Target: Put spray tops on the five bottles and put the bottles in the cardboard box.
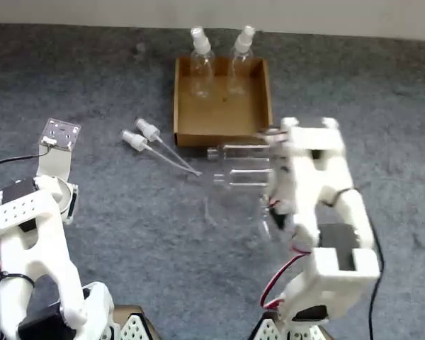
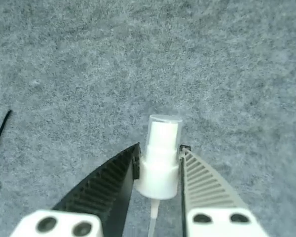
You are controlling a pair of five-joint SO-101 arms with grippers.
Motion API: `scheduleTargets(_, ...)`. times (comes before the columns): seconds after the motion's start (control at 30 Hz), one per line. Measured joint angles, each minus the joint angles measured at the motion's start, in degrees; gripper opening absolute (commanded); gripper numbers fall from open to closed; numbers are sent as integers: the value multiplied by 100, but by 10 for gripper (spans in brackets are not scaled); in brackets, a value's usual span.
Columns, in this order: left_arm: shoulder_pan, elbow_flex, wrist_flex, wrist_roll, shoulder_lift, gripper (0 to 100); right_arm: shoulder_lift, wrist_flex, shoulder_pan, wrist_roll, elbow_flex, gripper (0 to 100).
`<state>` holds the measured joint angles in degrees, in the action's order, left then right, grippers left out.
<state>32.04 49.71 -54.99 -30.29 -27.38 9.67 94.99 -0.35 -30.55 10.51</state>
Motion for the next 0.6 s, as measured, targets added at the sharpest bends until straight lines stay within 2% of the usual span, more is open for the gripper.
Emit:
scheduleTargets(0.1, -193, -26, -378, 0, 0, 14, 0, -404, 809, -545, 0, 112)
scheduleTargets(0.2, -730, -273, -897, 44, 0, 14, 0, -844, 1468, -862, 0, 112)
scheduleTargets(0.27, -1169, -457, -1196, 316, 0, 14, 0, -1064, 1741, -1090, 0, 113)
scheduleTargets(0.47, -2725, -1029, -1688, 1363, 0, 14, -141, -1204, 2127, -1459, 9, 139)
scheduleTargets(0.6, -3508, -1046, -1662, 2004, 0, 14, -1064, -1248, 2022, -1538, 202, 183)
